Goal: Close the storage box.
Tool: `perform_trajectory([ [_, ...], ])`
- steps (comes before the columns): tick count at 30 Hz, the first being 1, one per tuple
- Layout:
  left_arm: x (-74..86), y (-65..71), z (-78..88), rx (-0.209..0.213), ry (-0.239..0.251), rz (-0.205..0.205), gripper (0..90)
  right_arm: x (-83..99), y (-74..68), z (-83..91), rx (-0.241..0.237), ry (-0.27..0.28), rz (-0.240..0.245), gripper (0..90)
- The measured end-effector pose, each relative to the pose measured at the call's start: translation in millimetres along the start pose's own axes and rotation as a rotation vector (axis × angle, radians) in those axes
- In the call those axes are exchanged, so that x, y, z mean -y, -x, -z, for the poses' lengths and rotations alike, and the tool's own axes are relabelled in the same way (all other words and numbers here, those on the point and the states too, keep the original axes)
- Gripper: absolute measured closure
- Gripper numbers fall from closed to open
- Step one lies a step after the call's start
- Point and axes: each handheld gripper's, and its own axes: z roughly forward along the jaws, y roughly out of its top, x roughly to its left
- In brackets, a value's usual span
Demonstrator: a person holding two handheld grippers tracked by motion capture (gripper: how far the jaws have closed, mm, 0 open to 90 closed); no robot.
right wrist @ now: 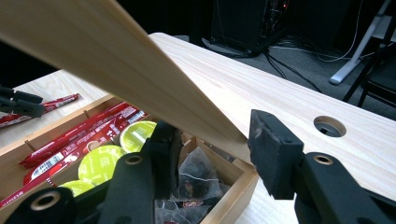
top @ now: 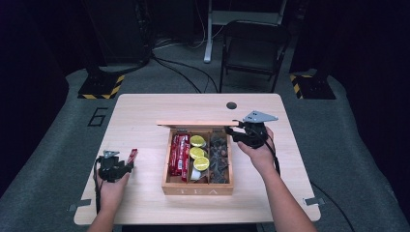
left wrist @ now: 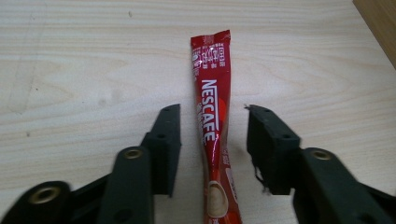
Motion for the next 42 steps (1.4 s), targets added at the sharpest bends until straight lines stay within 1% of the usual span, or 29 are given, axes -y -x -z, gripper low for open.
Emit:
perform_trajectory([
  [2, 0.2, -0.2, 0.5, 0.003, 0.004, 0.01, 47.3, 0.0, -0.1, 0.0, 0.0, 0.0, 0.0, 54.1],
  [4, -0.1, -0.4, 1.8, 0.001, 0.004, 0.009, 45.0, 0.1, -0.1, 0.0, 0.0, 0.0, 0.0, 54.1],
  [5, -0.1, -0.2, 2.0, -0.004, 0.012, 0.01, 43.9, 0.1, -0.1, 0.0, 0.0, 0.0, 0.001, 54.1],
  [9, -1.4, 0.9, 5.3, 0.002, 0.02, 0.011, 42.7, 0.2, -0.2, 0.0, 0.001, 0.0, 0.001, 54.1],
  [10, -1.9, 1.5, 5.6, 0.001, 0.029, 0.003, 42.7, 0.2, -0.2, 0.1, 0.001, 0.0, 0.0, 54.1],
  [11, -2.4, 3.0, 6.7, 0.001, 0.026, 0.003, 42.7, 0.2, -0.3, 0.1, 0.001, 0.0, -0.001, 54.1],
  [12, -3.2, 3.8, 7.3, 0.0, 0.03, -0.012, 42.5, 0.2, -0.3, 0.1, 0.001, 0.0, -0.002, 54.1],
  [15, -4.6, 7.2, 7.9, -0.002, 0.038, -0.031, 41.9, 0.2, -0.4, 0.1, 0.001, 0.0, -0.001, 54.1],
  [16, -5.3, 7.9, 8.9, 0.007, 0.029, -0.035, 41.8, 0.2, -0.4, 0.1, 0.001, 0.0, -0.001, 54.1],
  [20, -8.0, 13.7, 12.4, 0.022, 0.032, -0.043, 41.8, 0.3, -0.2, 0.0, 0.0, 0.001, 0.001, 54.1],
  [26, -15.6, 24.4, 19.7, 0.046, 0.062, -0.074, 41.8, 0.3, -0.7, 0.0, 0.002, 0.0, -0.001, 54.1],
  [27, -16.9, 25.8, 21.6, 0.055, 0.054, -0.074, 41.8, 0.3, -0.7, 0.0, 0.002, 0.0, 0.0, 54.1],
  [30, -21.2, 30.8, 25.9, 0.07, 0.076, -0.084, 41.8, 0.2, -0.6, 0.0, 0.003, 0.001, -0.001, 54.1],
  [32, -25.6, 35.8, 30.5, 0.082, 0.093, -0.094, 41.9, 0.3, -0.7, 0.0, 0.003, 0.0, -0.001, 54.1],
  [33, -28.1, 37.5, 33.1, 0.092, 0.091, -0.106, 41.9, 0.3, -0.8, 0.0, 0.003, 0.0, 0.0, 54.1],
  [34, -30.1, 40.6, 34.6, 0.097, 0.101, -0.104, 42.1, 0.4, -0.9, 0.0, 0.003, 0.0, 0.0, 54.1],
  [35, -32.5, 43.2, 36.8, 0.106, 0.098, -0.107, 42.2, 0.4, -1.0, 0.1, 0.002, -0.001, 0.0, 54.1],
  [37, -36.2, 47.9, 39.4, 0.119, 0.112, -0.119, 42.6, 0.5, -1.1, 0.2, 0.003, -0.002, -0.001, 54.1],
  [41, -43.8, 58.4, 46.0, 0.143, 0.117, -0.149, 43.0, 0.7, -1.4, 0.5, 0.001, -0.004, 0.001, 54.0],
  [42, -45.5, 60.9, 47.4, 0.149, 0.118, -0.15, 43.0, 0.9, -1.8, 0.4, 0.003, -0.004, -0.002, 54.0],
])
